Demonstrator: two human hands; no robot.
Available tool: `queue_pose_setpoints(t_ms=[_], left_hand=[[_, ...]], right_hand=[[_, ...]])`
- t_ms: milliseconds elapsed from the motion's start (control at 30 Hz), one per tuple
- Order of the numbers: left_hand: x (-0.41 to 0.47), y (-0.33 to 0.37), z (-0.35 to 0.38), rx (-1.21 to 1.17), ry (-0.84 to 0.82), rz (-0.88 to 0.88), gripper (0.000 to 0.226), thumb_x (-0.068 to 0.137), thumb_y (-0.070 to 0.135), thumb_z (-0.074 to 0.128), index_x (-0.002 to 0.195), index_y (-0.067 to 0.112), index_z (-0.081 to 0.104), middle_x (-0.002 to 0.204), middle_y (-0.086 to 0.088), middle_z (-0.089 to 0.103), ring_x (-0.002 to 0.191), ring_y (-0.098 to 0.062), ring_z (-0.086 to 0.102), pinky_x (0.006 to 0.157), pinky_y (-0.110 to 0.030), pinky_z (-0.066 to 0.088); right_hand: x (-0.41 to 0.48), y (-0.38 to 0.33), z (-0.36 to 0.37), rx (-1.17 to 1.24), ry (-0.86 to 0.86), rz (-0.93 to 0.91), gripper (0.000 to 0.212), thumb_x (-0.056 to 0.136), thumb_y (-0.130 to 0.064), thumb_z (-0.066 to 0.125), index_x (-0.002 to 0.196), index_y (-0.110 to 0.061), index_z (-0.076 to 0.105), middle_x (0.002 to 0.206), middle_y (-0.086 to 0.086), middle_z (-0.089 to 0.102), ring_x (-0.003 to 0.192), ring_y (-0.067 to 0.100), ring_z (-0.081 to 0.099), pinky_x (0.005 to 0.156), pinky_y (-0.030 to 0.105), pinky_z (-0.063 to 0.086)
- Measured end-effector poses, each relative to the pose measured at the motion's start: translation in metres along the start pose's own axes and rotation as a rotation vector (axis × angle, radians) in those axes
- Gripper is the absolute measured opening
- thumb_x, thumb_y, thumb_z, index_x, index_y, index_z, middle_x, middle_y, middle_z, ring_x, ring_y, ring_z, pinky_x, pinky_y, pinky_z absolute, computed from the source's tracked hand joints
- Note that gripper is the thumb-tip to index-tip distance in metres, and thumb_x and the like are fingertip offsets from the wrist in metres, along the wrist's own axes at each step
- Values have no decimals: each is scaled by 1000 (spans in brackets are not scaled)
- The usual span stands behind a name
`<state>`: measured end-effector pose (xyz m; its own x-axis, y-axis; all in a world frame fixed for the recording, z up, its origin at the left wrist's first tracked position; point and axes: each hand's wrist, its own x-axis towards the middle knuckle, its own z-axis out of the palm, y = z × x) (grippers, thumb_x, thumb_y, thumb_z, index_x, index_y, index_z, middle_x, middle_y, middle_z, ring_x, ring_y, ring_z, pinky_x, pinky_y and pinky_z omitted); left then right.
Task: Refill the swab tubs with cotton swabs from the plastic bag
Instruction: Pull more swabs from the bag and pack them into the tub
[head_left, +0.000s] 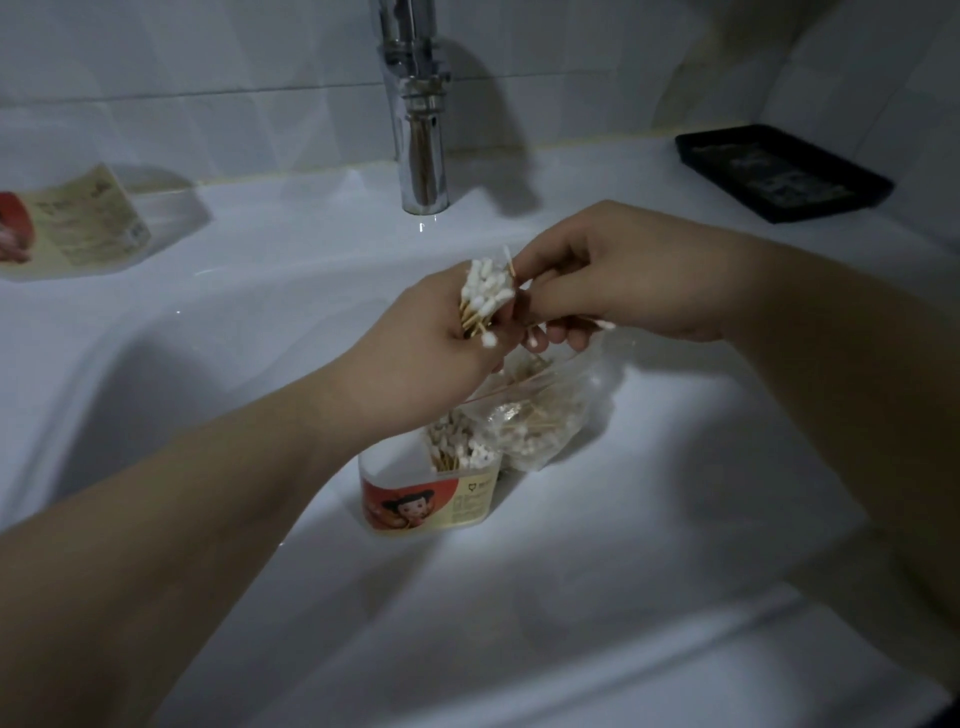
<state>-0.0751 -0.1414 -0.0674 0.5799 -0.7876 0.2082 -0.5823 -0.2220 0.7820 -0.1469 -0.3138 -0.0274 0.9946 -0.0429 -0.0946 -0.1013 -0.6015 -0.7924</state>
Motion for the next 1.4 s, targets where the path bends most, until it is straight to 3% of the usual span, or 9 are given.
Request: queue_pose_setpoints(t_ms=[133,333,600,700,933,1033,1167,1267,1400], left_hand=[[0,0,0,26,4,-11,18,99,14,56,89,27,60,67,31,65,62,4,60,57,-8,42],[1,-5,-1,-74,30,-102,34,97,2,52,82,33,51,89,9,78,58,0,58,56,-13,43],[8,-14,0,-231,158,-185,10,90,9,56,99,13,61,65,6,65,56,-11,52,62,-32,45],[10,-14,1,-316,195,-244,11,97,11,56,92,13,66,59,7,51,55,-13,47,59,-31,42],[14,-7,1,-570,265,-313,17,104,25,56,90,18,49,62,3,37,54,-13,35,54,-29,35],[13,-5,1,-527,283,-272,27,105,34,53,82,19,49,61,4,44,57,-14,44,58,-31,42],[9,-5,2,-408,257,-197,24,102,35,57,91,15,64,75,7,69,66,-4,64,61,-21,52],[6,-4,1,-339,244,-161,19,99,24,64,86,11,57,72,-1,67,57,-1,62,53,-14,47],[9,-8,-5,-425,303,-179,26,96,13,68,79,18,49,71,-7,61,58,-11,59,58,-22,49]], right_hand=[[4,3,2,14,76,16,11,94,-10,67,90,-7,76,71,12,71,60,10,59,57,25,50],[10,6,-3,117,251,41,12,92,-17,74,84,-8,75,61,2,64,59,12,61,57,25,52],[11,7,-14,200,436,-13,32,92,-19,74,96,12,69,72,11,62,59,13,58,54,23,50],[11,6,-14,235,407,-14,33,93,-17,73,98,15,66,76,13,61,62,16,57,53,22,48],[6,3,-4,122,226,-25,17,96,-12,69,85,2,70,64,1,66,56,10,60,56,22,52],[4,1,-1,89,162,-39,17,96,-14,69,84,-2,70,62,-2,67,58,11,62,59,23,54],[3,2,1,75,126,-45,14,96,-12,68,86,-2,72,63,-2,68,64,15,65,62,27,58],[3,3,2,43,109,-48,14,94,-11,69,87,1,72,61,-1,68,62,15,65,60,26,58],[5,4,1,1,131,-39,17,95,-16,70,86,-2,73,64,1,69,60,16,64,60,27,58]])
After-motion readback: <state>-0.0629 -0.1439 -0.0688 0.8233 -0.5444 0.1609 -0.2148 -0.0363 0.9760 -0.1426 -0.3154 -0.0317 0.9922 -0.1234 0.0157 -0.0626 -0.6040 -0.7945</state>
